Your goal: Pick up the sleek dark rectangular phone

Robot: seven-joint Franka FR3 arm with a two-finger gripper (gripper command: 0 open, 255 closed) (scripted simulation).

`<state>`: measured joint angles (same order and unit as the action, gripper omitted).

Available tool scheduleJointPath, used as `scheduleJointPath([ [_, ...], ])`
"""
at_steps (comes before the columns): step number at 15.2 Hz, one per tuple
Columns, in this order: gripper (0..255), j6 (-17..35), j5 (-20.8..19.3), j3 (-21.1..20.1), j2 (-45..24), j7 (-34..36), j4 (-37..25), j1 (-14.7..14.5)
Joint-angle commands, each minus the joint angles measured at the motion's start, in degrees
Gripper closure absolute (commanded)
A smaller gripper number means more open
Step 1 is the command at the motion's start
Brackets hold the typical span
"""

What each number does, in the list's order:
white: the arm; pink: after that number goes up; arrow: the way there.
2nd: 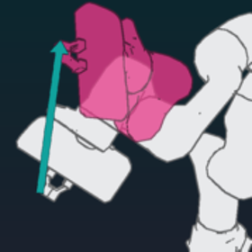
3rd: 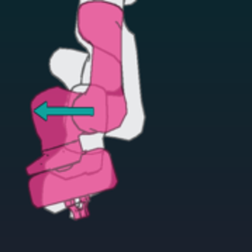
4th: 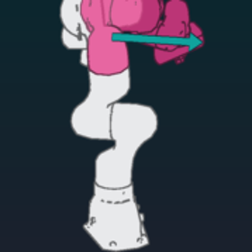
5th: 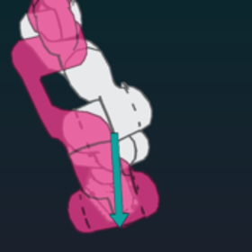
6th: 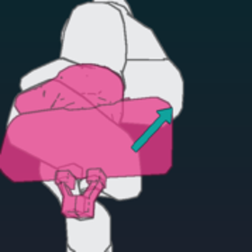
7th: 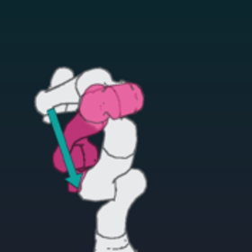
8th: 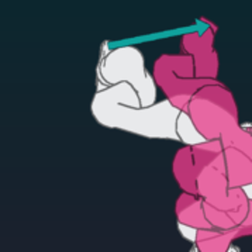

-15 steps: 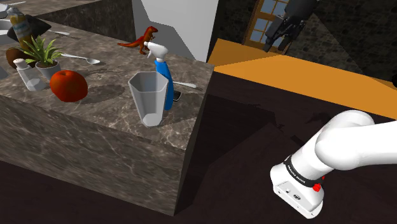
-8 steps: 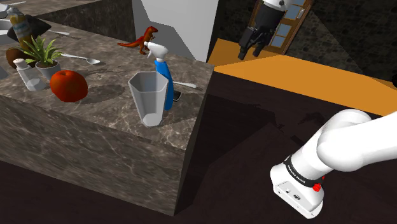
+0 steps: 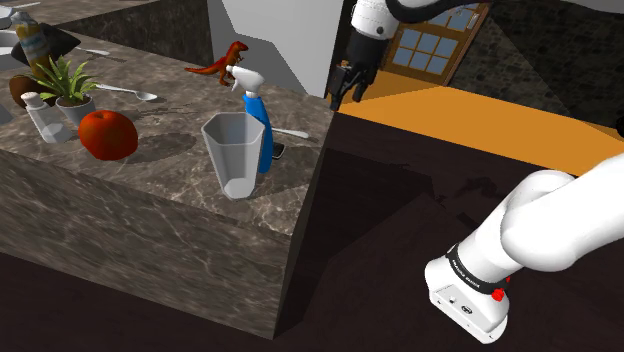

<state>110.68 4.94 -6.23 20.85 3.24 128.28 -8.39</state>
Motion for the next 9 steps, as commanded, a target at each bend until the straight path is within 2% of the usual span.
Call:
scheduleJointPath([
  [1, 0, 2.1, -0.3, -1.1, -3.7, -0.3, -1.4, -0.7],
  [9, 0, 7.8, -3.1, -5.6, -18.6, 0.3, -9.1, -3.9],
])
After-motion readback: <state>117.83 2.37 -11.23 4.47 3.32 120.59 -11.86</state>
